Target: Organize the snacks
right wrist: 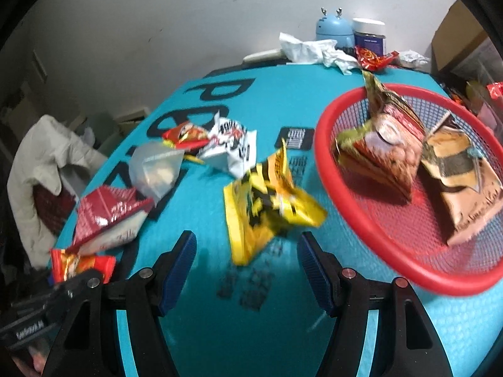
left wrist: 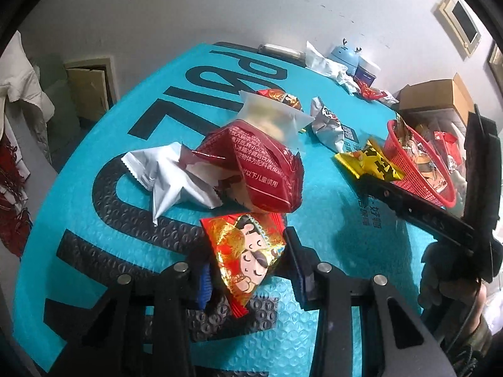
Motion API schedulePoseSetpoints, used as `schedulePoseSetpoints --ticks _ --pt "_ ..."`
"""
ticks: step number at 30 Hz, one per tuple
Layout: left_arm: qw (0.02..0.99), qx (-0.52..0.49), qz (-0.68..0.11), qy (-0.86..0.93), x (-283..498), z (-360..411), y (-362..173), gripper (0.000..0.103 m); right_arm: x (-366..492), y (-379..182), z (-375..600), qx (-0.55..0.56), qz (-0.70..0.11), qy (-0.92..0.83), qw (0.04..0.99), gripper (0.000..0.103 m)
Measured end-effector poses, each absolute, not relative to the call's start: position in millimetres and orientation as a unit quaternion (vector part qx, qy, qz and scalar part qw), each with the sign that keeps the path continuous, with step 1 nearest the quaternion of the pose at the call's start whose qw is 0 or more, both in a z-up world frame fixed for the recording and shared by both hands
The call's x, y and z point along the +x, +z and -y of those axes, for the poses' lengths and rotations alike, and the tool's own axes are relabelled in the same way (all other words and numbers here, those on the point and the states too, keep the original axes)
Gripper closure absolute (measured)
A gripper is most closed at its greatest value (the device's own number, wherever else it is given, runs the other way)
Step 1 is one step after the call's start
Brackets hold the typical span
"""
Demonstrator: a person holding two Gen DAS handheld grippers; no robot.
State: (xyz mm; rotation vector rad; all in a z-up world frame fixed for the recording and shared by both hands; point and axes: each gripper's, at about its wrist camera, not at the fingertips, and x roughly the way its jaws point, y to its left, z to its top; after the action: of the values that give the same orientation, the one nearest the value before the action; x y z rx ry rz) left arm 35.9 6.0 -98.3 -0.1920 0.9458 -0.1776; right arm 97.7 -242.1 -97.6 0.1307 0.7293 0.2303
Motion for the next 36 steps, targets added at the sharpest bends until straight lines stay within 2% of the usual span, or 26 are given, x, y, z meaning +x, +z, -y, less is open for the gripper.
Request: schedulePoseSetpoints --ticks 2,4,6,7,8,11,29,34,35,36 --pt "0.883 -0.092 -0.453 -0.083 37 -7 -98 0.064 103 -98 241 0.067 -0.355 0.113 0.926 0.035" --pt "0.882 -0.094 -0.455 -0.080 38 -9 -100 0.064 107 -100 239 0.066 -0.358 0.112 0.925 0.044" --pt "0.881 -0.095 -0.457 -0.078 40 -11 -101 0.064 107 -102 238 0.057 -0.361 0.109 0.925 0.072" --pt "0.881 -0.094 -0.458 -0.077 40 -11 -101 0.064 106 -102 238 0.055 -0.359 0.110 0.925 0.072" --pt "0.880 -0.095 -0.459 -0.077 41 -10 -102 0.064 106 -102 239 0.055 -0.359 0.113 0.925 0.078" --pt "0.877 -0.098 -0.463 -0.083 40 -9 -103 0.064 102 -103 241 0.058 -0.360 0.119 0.924 0.079" --pt "0.870 -0.090 -0.467 -0.132 2 21 -96 0.064 15 -111 255 0.044 -0.414 0.180 0.891 0.080" --pt "0.869 -0.097 -0.465 -0.138 -3 26 -94 0.064 -5 -115 254 0.038 -0.431 0.198 0.879 0.076" --pt "0.868 -0.099 -0.466 -0.140 -3 26 -94 0.064 -5 -115 254 0.040 -0.430 0.197 0.880 0.068" --pt "0.867 -0.101 -0.467 -0.140 -3 26 -94 0.064 -6 -115 254 0.043 -0.428 0.196 0.881 0.047"
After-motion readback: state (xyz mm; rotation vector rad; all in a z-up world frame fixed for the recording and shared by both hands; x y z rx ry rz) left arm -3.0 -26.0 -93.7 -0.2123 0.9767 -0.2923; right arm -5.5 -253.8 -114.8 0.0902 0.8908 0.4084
